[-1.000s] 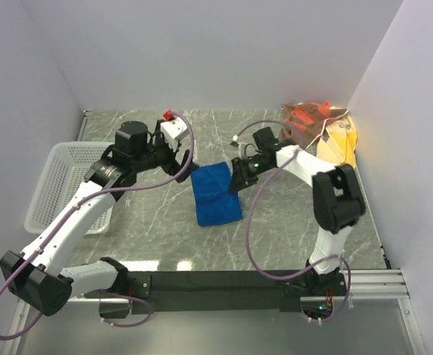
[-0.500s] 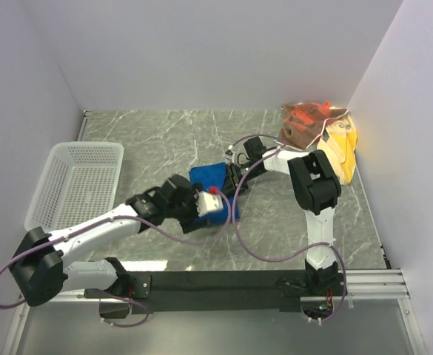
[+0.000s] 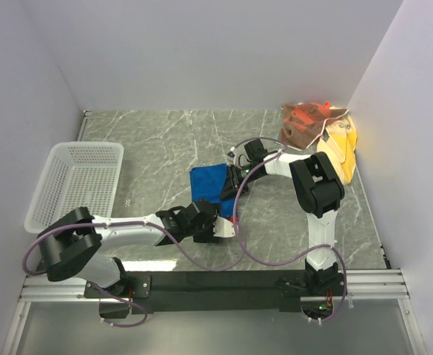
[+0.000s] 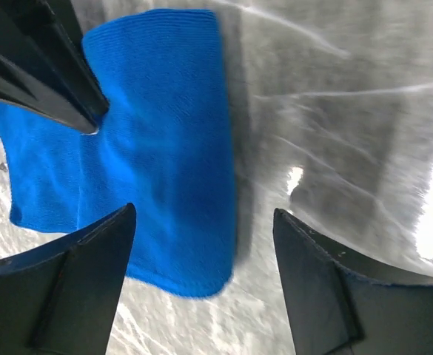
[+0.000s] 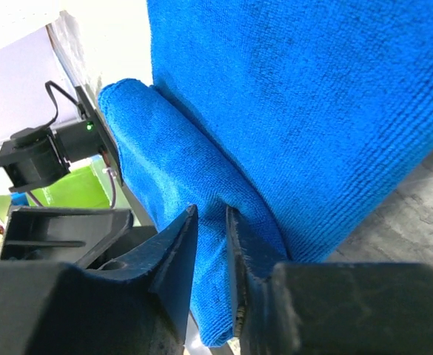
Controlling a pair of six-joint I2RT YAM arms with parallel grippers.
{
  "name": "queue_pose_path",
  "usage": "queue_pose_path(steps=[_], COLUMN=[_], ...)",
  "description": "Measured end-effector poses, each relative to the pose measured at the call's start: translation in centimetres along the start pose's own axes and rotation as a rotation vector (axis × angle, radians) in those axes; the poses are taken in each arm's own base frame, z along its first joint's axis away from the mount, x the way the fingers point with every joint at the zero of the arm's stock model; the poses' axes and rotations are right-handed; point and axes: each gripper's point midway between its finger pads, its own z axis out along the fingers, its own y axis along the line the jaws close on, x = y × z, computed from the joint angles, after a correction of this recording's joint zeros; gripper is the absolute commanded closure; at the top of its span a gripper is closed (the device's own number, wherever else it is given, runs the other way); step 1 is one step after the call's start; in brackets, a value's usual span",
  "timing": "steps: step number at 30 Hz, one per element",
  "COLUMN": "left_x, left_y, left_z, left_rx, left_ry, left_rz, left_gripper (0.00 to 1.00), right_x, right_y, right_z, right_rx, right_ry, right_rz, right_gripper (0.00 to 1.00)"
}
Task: Roll the towels
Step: Roll the towel
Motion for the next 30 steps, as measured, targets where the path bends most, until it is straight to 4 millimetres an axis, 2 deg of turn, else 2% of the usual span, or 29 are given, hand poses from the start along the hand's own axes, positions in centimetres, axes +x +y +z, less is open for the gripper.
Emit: queue_pose_path(steps=[2,3,6,8,9,11,12,14,15,16,17,18,19,20,22,23,25,28,30], left_x=[0.3,0.5,1.4,1.1,1.2,1.2,1.1,1.1,1.1,1.1,1.0,1.0,0.9,0.7,0.5,0.3,0.1,0.3,0.7], left_y=[0.1,0.1,-0.4,-0.3,-0.4,-0.4,-0.4,-0.4,-0.4,-0.4,-0.5,-0.6,-0.7,-0.7,-0.9,-0.9,-1.0,-1.5,-1.7], left_z=[0.7,1.0,1.9,2.3,2.5,2.6,2.6,2.5,2.4,2.3,2.2,2.0,1.8,1.5,0.9,0.6,0.2,-0.2,-0.1], left_rx=[-0.012,-0.013,-0.001,0.001,0.004,0.011,0.016,0.031,0.046,0.069,0.099,0.135,0.171,0.209,0.288,0.329,0.410,0.536,0.610], left_ry=[0.015,0.021,0.055,0.059,0.064,0.073,0.077,0.083,0.084,0.083,0.082,0.079,0.073,0.068,0.056,0.052,0.043,0.049,0.061], left_rz=[0.009,0.011,0.022,0.019,0.017,0.010,0.006,-0.008,-0.020,-0.032,-0.047,-0.067,-0.090,-0.115,-0.167,-0.194,-0.246,-0.339,-0.405], left_gripper=[0.30,0.39,0.54,0.60,0.66,0.74,0.81,0.86,0.93,0.96,0.97,0.99,0.99,0.99,0.99,0.99,0.99,0.99,0.99], right_x=[0.1,0.2,0.3,0.4,0.4,0.5,0.6,0.4,0.2,0.0,-0.3,-0.8,-1.3,-2.1,-3.8,-4.5,-5.2,-3.9,-2.7], right_y=[-0.1,-0.1,-0.1,0.1,0.2,0.5,0.8,1.3,1.6,1.9,2.2,2.3,2.6,2.8,3.4,3.8,4.7,6.8,8.4], right_z=[0.0,0.1,0.1,-0.1,-0.2,-0.6,-0.9,-1.7,-2.1,-2.7,-3.4,-4.4,-5.5,-7.2,-11.0,-13.5,-17.9,-23.7,-25.6], right_rx=[0.000,0.000,-0.005,-0.005,-0.002,0.006,0.011,0.021,0.026,0.031,0.040,0.052,0.061,0.083,0.128,0.165,0.233,0.365,0.424], right_ry=[0.001,0.002,0.000,-0.007,-0.012,-0.023,-0.029,-0.047,-0.058,-0.073,-0.093,-0.120,-0.151,-0.203,-0.320,-0.401,-0.541,-0.733,-0.794], right_rz=[0.007,0.011,0.012,0.006,0.003,-0.008,-0.018,-0.039,-0.055,-0.070,-0.084,-0.097,-0.113,-0.134,-0.190,-0.232,-0.311,-0.460,-0.566], right_gripper=[0.74,0.75,0.73,0.71,0.69,0.66,0.64,0.60,0.57,0.47,0.43,0.38,0.29,0.25,0.16,0.12,0.08,0.05,0.03])
